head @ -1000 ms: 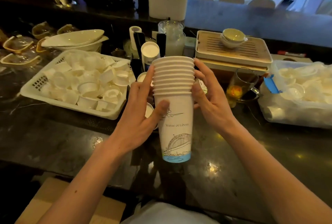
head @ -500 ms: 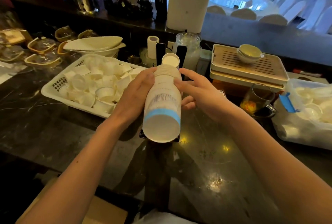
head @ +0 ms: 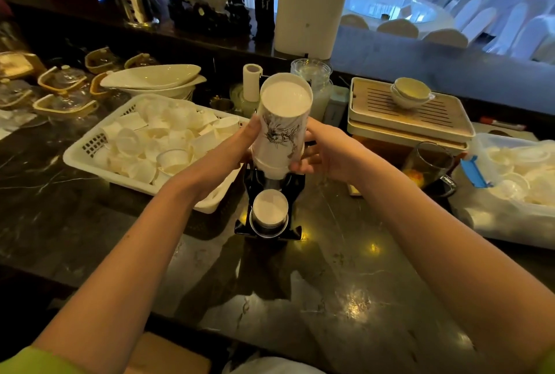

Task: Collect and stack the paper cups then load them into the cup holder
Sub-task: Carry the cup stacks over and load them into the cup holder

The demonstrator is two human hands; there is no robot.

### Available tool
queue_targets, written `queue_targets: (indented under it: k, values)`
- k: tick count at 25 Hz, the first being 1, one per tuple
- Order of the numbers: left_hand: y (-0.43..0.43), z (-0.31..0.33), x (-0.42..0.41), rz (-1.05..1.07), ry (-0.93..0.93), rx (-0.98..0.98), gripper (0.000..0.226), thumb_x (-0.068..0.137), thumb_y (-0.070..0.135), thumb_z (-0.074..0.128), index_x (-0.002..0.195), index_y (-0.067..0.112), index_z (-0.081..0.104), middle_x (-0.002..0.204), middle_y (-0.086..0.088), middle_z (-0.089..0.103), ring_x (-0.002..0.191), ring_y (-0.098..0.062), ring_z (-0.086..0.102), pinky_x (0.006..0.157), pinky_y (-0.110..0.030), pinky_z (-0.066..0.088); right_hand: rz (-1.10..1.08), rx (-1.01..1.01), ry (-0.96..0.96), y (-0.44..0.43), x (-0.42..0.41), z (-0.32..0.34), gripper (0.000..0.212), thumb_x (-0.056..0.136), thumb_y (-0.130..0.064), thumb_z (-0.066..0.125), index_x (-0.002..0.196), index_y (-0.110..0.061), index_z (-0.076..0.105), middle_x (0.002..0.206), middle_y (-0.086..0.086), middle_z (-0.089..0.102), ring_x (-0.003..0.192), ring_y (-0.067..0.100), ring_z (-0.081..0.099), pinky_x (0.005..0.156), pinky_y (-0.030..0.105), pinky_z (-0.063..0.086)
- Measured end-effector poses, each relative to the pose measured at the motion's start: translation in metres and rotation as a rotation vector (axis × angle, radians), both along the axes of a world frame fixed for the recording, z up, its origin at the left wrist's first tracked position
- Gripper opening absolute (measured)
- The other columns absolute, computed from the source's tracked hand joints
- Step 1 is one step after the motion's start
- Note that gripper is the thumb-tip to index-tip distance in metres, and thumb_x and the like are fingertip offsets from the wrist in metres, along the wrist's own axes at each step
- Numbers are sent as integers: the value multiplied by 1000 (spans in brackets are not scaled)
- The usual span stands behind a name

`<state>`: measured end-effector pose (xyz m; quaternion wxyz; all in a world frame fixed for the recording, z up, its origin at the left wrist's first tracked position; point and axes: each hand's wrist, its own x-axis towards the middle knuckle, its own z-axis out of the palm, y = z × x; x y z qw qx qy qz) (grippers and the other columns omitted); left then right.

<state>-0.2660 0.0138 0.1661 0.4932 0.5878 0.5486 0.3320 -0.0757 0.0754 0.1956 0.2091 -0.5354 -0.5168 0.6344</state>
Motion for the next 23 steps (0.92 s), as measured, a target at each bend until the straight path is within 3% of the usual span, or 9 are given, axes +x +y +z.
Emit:
queue_targets:
  k: [2, 6, 8, 10, 13, 14, 18, 21, 23]
  values:
    - [4, -6, 3, -11, 5, -56, 89, 75, 89, 17, 151, 43, 29, 156, 4, 40, 145, -17, 34, 122, -42, 17, 30, 67, -131, 2, -1, -10, 60, 92, -64, 42, 105, -9, 63, 89, 16, 69, 50, 12, 61, 47, 21, 46]
    - [7, -19, 8, 33, -52, -65, 81, 81, 79, 22, 151, 39, 29, 156, 9, 36, 144, -12, 31, 123, -41, 16, 15, 175, -300, 7, -1, -30, 59, 99, -54, 31, 103, -6, 64, 101, 20, 69, 47, 12, 54, 48, 22, 41]
    - [8, -30, 9, 52, -37, -65, 76, 87, 79, 24, 149, 37, 35, 154, 14, 39, 143, -9, 32, 121, -38, 20, 14, 258, -330, 6, -1, -33, 59, 100, -54, 29, 100, -7, 66, 107, 22, 68, 62, 20, 58, 57, 29, 46]
    - [8, -42, 9, 93, -15, -29, 52, 99, 62, 28, 137, 36, 50, 140, 22, 51, 135, -3, 41, 113, -23, 30, 43, 348, -349, 2, 1, -36, 60, 101, -54, 29, 99, -8, 67, 110, 22, 67, 83, 32, 64, 74, 40, 53]
    - [1, -49, 13, 200, 6, 92, 26, 107, 36, 30, 120, 43, 51, 118, 33, 52, 114, 14, 47, 96, -11, 38, 126, 500, -346, -7, 8, -46, 67, 100, -55, 29, 117, 3, 59, 119, 28, 62, 108, 42, 59, 93, 58, 49]
    - [-2, -51, 14, 241, 16, 159, 27, 107, 34, 33, 122, 42, 53, 121, 31, 55, 113, 17, 49, 99, -13, 41, 146, 560, -306, -10, 11, -49, 62, 101, -52, 31, 120, -1, 59, 119, 25, 63, 110, 39, 59, 93, 57, 49]
    - [-11, -53, 16, 343, -9, 389, 46, 99, 39, 52, 144, 34, 45, 144, 11, 53, 133, 2, 47, 106, -14, 41, 188, 820, -146, -21, 19, -46, 45, 99, -38, 48, 142, -24, 45, 136, -6, 54, 122, 3, 51, 94, 21, 49]
    - [-8, -48, 22, 345, 116, 596, 52, 95, 32, 62, 144, 25, 47, 138, 23, 52, 129, 10, 47, 105, -16, 42, 238, 1086, -225, -17, 19, -51, 52, 97, -33, 54, 144, -14, 43, 143, 2, 49, 130, 10, 46, 102, 31, 48]
    - [-2, -47, 24, 334, 173, 656, 49, 94, 28, 63, 141, 20, 51, 125, 35, 49, 116, 24, 47, 100, -14, 45, 236, 1120, -258, -14, 14, -57, 53, 98, -32, 53, 145, -11, 42, 144, 6, 48, 131, 14, 47, 103, 38, 47]
